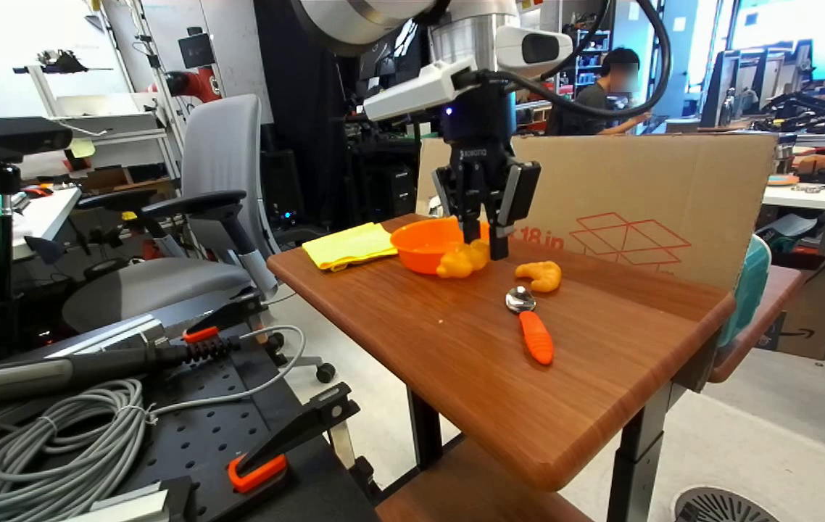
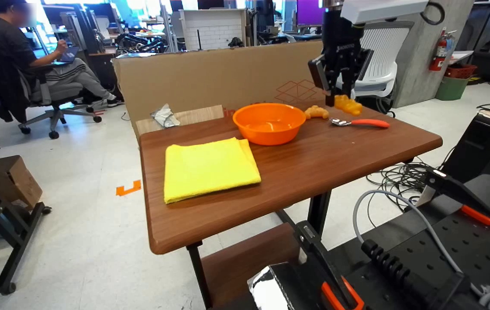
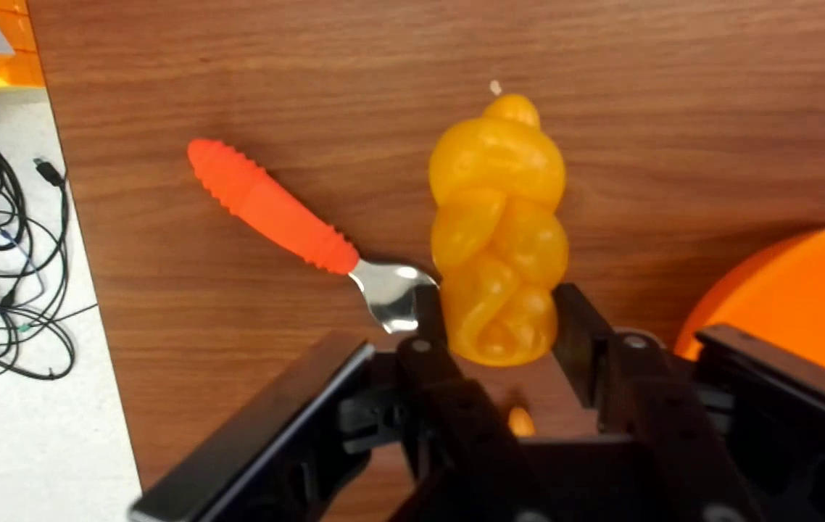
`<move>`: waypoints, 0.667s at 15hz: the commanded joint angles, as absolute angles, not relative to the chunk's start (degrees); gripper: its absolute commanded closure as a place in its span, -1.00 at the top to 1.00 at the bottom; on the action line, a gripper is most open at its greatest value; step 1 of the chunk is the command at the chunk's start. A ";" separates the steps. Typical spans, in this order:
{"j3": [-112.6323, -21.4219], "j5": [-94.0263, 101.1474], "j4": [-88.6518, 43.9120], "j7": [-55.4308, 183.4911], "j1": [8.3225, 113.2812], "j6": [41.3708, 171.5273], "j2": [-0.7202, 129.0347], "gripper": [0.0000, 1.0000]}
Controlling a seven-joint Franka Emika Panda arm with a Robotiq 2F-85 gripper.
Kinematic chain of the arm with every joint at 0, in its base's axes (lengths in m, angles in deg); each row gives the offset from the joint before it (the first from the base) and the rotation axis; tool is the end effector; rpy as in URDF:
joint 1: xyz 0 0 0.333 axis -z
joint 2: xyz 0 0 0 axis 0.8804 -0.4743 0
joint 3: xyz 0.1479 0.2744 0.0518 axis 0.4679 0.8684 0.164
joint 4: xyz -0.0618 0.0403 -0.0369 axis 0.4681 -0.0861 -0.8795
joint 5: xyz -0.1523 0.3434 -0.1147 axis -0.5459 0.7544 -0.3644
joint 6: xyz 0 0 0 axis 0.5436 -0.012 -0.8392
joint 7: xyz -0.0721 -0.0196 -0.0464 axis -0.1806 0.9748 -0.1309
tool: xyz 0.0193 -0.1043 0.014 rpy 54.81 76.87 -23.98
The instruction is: Remove the plastic bread from the bowl then place the bowl on the yellow towel and move the spoon backwards.
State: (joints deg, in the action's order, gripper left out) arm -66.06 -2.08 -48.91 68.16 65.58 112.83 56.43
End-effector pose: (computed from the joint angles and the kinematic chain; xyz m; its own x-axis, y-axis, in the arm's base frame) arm 0.5804 -0.0698 0.2198 0.9990 -0.0085 -0.0444 -0.0036 -0.9938 0.1109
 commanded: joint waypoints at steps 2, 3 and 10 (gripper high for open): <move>-66.47 -1.33 -53.49 69.75 65.92 117.88 56.17 -0.68; -66.58 -1.45 -54.03 69.65 65.86 118.59 55.87 -0.68; -67.48 -1.93 -53.95 69.08 65.57 119.72 52.42 -0.68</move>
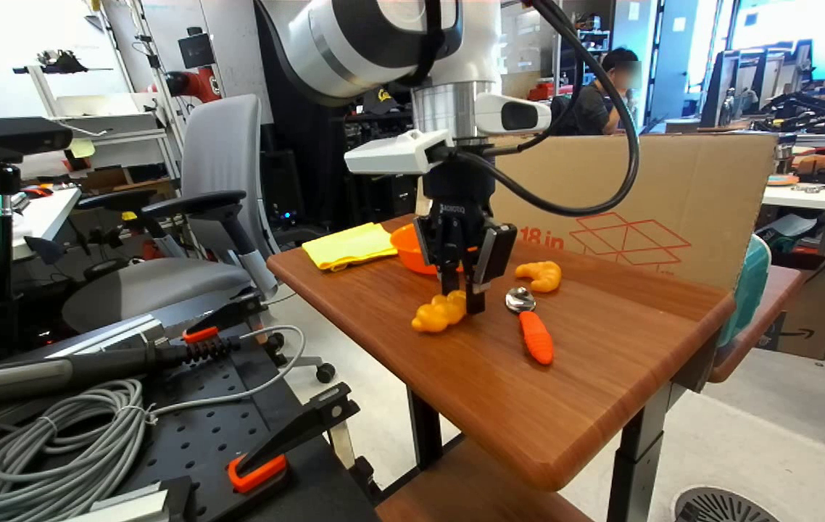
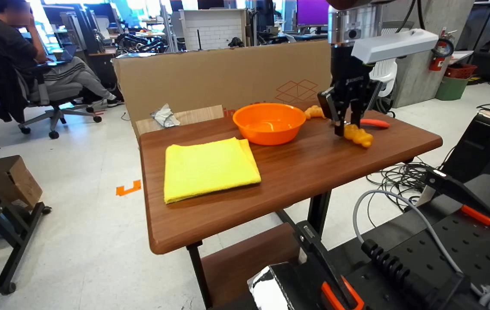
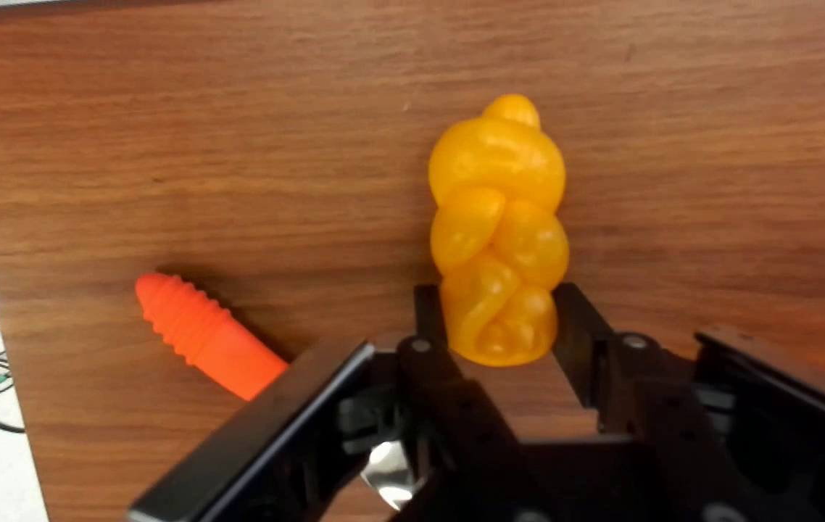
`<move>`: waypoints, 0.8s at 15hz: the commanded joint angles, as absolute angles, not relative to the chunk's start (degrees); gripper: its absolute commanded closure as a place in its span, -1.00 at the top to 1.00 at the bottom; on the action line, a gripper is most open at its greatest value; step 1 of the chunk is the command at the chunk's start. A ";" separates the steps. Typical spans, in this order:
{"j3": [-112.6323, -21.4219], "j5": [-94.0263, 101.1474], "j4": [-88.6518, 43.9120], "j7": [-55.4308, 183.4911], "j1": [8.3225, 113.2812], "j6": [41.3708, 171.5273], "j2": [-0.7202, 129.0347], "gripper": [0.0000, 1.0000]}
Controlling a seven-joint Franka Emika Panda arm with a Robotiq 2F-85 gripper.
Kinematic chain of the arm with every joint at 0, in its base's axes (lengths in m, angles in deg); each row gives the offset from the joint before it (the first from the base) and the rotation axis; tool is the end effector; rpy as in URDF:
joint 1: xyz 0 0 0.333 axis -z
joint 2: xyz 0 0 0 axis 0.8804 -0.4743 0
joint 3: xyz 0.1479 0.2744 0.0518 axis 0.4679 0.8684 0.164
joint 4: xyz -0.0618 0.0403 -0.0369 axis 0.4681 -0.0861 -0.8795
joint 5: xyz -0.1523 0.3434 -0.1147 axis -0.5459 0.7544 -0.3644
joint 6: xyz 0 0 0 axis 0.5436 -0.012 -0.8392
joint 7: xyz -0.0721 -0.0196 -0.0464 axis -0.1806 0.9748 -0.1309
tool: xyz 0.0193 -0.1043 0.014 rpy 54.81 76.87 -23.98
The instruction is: Remove the plastic bread from the bowl then place the bowl on the yellow towel and move the spoon backwards.
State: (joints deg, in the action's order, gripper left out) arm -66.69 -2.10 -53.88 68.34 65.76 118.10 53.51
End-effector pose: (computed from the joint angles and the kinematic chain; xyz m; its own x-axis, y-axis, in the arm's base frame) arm 0.5491 -0.0732 0.1672 0.9958 -0.0100 -0.0905 -0.0008 -0.9949 0.1012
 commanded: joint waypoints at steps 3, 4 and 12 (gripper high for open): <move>-67.69 -1.94 -53.85 68.97 65.48 119.25 52.32 -0.39; -67.74 -2.05 -53.96 69.03 65.43 119.16 52.46 0.32; -67.22 -1.06 -54.13 69.12 65.63 118.06 53.41 1.00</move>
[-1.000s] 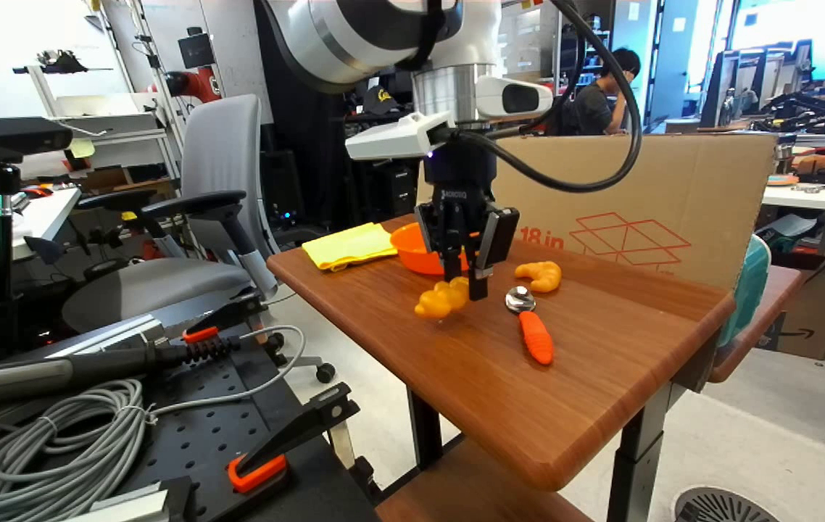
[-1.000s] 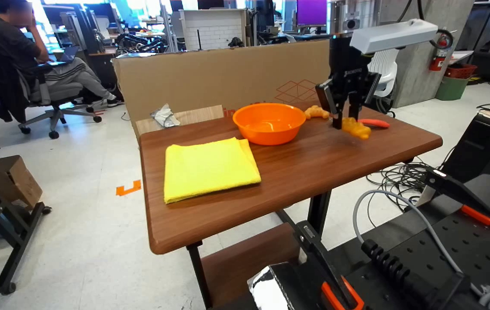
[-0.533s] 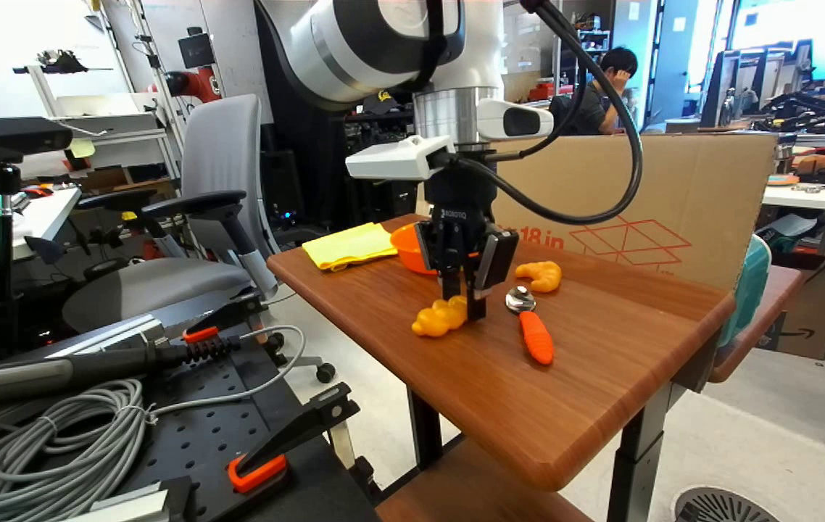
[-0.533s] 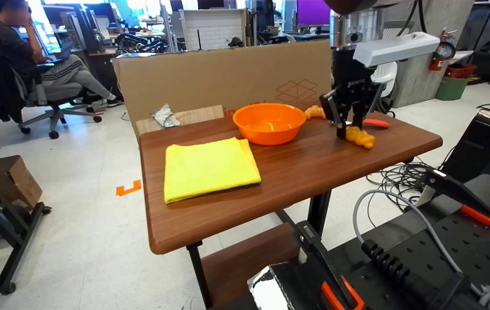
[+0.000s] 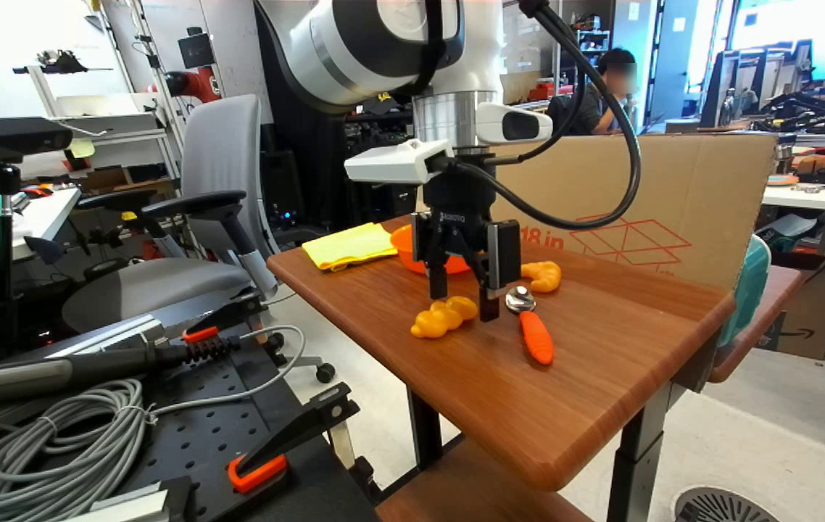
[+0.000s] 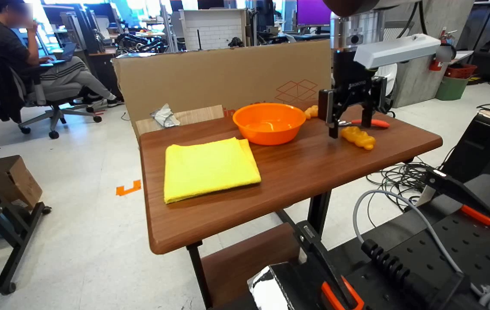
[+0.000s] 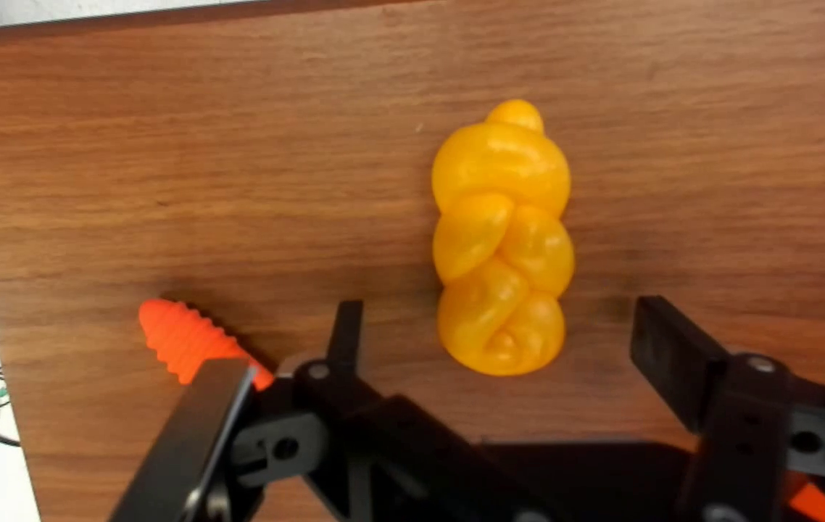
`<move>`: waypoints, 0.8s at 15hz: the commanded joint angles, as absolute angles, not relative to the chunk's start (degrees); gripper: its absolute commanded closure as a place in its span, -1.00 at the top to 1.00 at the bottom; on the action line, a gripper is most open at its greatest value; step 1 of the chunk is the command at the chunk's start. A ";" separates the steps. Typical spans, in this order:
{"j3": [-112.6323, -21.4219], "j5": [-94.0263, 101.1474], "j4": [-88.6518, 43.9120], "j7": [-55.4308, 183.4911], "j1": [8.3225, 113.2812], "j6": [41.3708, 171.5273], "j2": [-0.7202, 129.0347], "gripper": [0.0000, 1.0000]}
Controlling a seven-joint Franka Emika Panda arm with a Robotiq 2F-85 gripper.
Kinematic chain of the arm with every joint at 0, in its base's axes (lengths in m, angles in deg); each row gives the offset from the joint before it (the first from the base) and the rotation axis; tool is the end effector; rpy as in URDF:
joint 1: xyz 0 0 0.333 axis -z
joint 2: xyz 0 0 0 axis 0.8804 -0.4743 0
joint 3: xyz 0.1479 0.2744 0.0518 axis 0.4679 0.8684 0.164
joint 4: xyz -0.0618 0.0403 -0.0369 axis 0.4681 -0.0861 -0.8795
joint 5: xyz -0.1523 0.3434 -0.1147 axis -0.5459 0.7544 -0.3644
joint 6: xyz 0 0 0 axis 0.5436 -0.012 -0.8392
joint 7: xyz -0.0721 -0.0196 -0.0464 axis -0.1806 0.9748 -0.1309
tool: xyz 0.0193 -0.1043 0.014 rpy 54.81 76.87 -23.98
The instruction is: Remove the plastic bread from the bowl then place the bowl on the yellow towel and move the spoon backwards.
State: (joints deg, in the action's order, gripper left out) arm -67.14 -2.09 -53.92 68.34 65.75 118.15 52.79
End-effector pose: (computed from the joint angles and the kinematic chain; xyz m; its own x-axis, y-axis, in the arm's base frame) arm 0.5462 -0.0773 0.1602 0.9945 -0.0171 -0.1030 -0.0063 -0.9946 0.1038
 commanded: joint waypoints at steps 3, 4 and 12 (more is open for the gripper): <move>-66.94 -0.50 -54.63 69.79 66.10 117.47 54.62 1.00; -66.79 -0.17 -54.90 69.96 66.22 117.27 55.22 1.00; -65.21 6.34 -56.50 72.33 67.04 113.57 62.36 1.00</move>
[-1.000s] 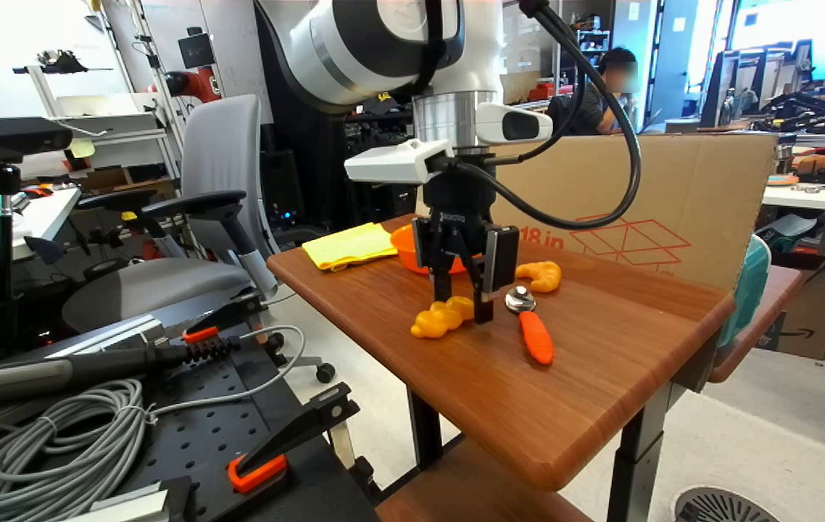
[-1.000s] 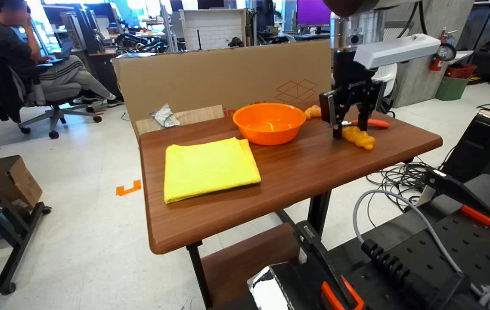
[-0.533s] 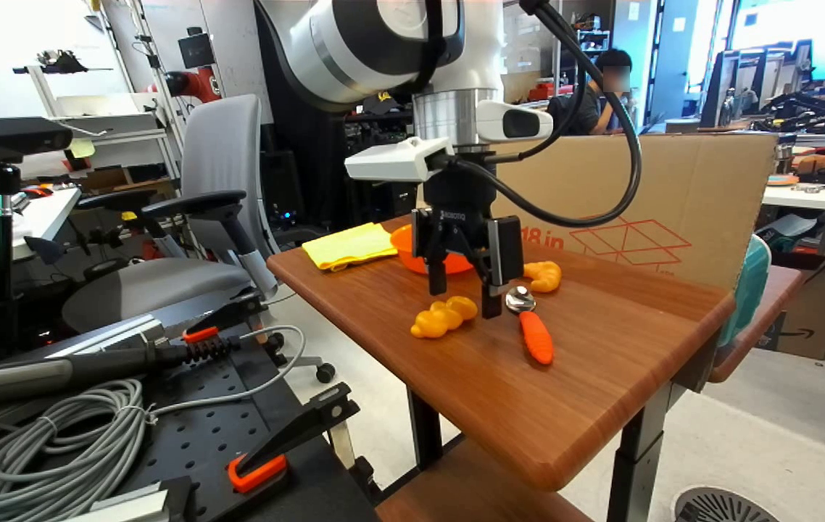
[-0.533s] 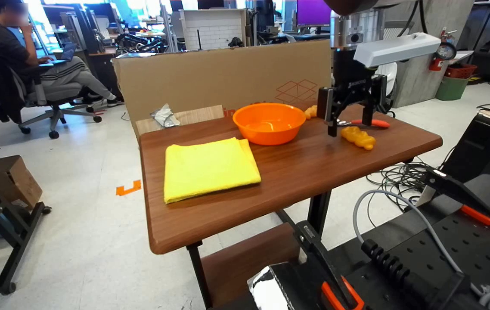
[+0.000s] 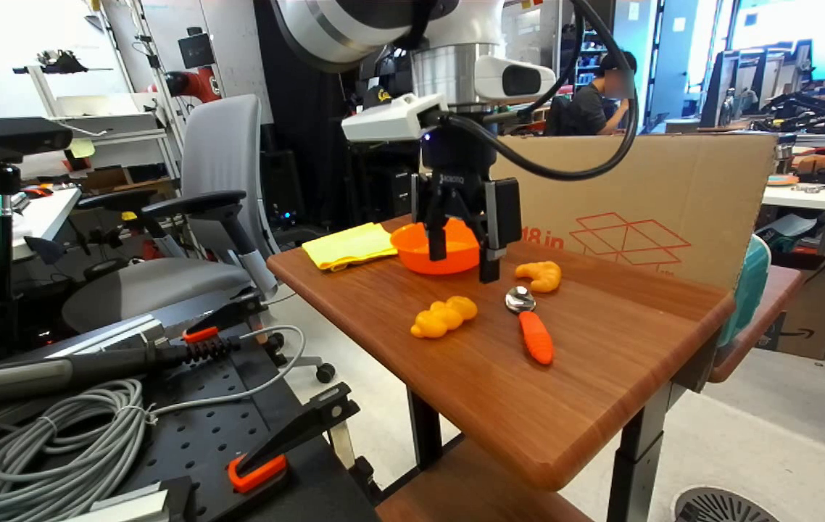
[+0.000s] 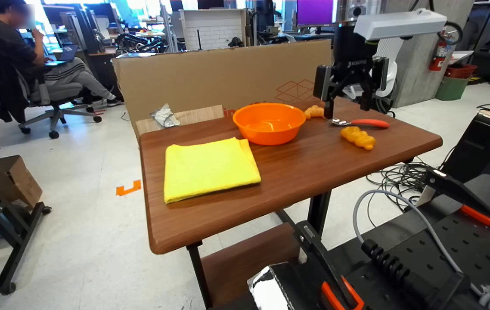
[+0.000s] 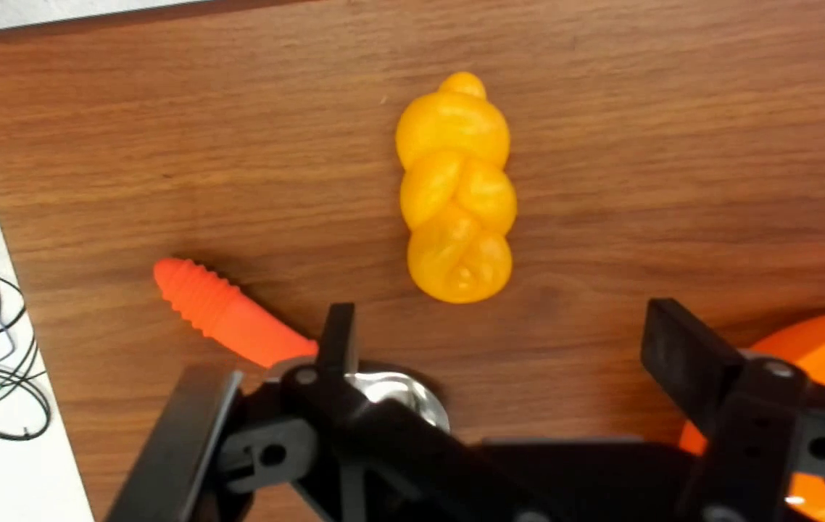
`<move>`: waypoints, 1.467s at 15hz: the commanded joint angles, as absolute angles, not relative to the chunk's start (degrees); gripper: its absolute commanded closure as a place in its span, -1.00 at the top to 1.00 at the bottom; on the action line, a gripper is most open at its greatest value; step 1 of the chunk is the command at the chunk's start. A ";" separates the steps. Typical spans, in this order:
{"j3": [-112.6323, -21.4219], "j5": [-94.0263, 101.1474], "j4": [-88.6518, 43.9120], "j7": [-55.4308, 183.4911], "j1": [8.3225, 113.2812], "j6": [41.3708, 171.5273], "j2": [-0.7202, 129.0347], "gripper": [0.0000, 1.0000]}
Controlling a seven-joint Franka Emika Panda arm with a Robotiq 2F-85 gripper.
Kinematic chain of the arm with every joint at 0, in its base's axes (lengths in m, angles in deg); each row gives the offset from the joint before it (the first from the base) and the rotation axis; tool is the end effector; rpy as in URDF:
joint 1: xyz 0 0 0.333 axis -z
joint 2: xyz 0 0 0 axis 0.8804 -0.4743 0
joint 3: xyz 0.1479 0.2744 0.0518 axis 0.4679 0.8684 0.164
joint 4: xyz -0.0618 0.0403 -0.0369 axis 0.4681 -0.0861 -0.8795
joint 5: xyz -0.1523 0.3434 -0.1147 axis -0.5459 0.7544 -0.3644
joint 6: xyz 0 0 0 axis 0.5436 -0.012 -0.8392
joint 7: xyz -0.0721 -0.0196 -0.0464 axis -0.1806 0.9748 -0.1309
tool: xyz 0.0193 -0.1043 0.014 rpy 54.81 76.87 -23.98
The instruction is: Remove the plastic bread from the bowl then place the bowl on the yellow towel and move the spoon backwards.
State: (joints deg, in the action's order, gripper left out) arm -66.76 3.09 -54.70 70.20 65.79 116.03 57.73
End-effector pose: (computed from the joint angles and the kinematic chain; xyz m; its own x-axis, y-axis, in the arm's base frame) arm 0.5501 -0.0754 0.2002 0.9964 -0.0568 -0.0634 -0.0533 -0.9971 0.0550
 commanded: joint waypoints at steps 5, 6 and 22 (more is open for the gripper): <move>-63.92 12.94 -54.22 72.74 66.81 110.01 64.85 1.00; -63.73 13.87 -53.70 72.47 66.58 109.72 64.90 1.00; -64.33 13.63 -43.28 63.70 64.33 110.86 53.55 1.00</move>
State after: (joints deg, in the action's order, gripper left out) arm -63.33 14.63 -46.80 66.50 65.53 111.01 56.97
